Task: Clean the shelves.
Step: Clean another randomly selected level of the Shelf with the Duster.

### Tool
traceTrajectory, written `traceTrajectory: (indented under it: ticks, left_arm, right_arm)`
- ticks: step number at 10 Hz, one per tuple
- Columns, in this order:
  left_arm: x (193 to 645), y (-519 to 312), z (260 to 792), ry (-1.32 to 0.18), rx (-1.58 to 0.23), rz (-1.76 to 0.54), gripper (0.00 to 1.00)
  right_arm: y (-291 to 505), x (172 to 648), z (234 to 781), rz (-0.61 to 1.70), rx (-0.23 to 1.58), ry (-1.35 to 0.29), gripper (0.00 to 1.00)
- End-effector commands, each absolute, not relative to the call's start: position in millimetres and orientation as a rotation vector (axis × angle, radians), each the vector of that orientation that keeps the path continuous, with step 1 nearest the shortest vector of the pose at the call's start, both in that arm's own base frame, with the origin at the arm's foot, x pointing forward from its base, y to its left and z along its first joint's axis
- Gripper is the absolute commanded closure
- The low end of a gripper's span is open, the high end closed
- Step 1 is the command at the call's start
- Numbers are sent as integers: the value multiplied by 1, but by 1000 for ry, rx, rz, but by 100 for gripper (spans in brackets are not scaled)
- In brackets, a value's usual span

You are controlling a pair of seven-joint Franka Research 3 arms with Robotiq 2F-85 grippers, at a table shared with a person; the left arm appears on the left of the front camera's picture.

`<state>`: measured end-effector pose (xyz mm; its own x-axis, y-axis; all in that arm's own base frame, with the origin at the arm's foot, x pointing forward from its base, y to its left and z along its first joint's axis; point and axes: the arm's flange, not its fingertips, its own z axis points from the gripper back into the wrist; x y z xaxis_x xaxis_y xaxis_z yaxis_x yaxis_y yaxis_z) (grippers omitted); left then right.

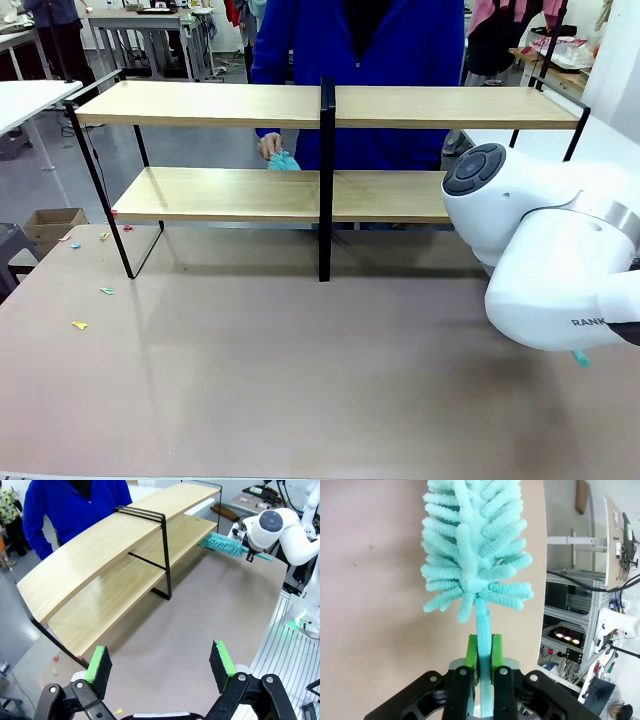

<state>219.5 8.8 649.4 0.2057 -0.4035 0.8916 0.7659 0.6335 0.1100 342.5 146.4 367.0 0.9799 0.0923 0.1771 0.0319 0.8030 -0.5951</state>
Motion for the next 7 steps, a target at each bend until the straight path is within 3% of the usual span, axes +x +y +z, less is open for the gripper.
traceTrajectory:
  ticks: [1,5,7]
  left_arm:
    - [220,9,650,-1083,-400,-845,0]
    - [220,9,650,-1083,-400,-845,0]
    - [220,9,650,-1083,-400,-845,0]
  right_arm:
    - [134,323,349,9,-669,-268,88]
    - [137,311,368,111,-517,-225,88]
    - [125,290,402,231,-377,-99,88]
